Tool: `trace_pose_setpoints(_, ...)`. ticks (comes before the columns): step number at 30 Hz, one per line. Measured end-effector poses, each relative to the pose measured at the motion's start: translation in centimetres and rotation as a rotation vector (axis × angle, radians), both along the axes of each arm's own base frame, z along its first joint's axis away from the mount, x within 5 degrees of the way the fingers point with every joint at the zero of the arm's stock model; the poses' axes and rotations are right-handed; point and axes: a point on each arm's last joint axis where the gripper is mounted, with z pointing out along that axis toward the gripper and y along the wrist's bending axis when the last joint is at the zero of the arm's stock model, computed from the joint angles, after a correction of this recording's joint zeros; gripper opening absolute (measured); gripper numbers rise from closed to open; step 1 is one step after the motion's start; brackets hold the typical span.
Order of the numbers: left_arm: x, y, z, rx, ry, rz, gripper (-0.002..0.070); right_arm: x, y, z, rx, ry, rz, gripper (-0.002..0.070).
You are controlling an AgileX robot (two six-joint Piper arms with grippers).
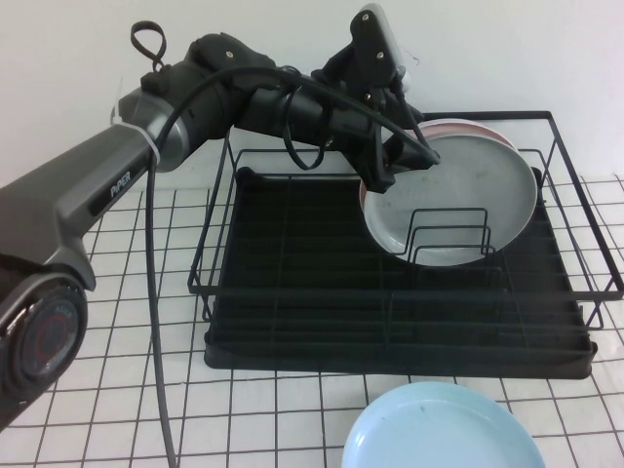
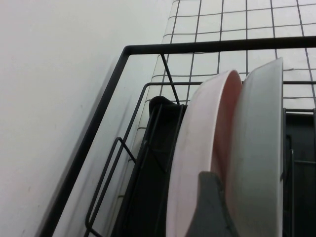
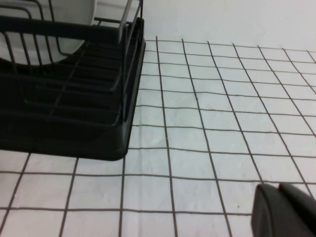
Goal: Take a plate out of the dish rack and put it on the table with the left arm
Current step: Grasp the plate from the shelf
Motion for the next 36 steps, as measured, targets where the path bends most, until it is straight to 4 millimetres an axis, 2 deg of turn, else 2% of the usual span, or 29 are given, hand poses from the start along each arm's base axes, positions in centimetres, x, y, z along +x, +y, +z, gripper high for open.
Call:
trace_pose_setpoints(11, 0.4, -0.2, -0.8, 0.013, -0.018, -0.006, 0.0391, 0.0, 0.0, 0.0, 0.000, 0.000, 0.000, -0.0001)
trace_pose_setpoints(25, -0.5, 0.7, 2.2, 0.001, -0.083, -0.040, 0.0386, 0.0, 0.0, 0.0, 0.000, 0.000, 0.000, -0.0001)
trace_pose_setpoints(31, -1.1, 0.6, 2.2, 0.003, -0.058, -0.090, 0.0386, 0.0, 0.0, 0.0, 0.000, 0.000, 0.000, -0.0001)
trace_pose_setpoints(36, -0.8, 0.5, 1.4, 0.008, -0.044, -0.091, 0.0384, 0.0, 0.0, 0.0, 0.000, 0.000, 0.000, -0.0001)
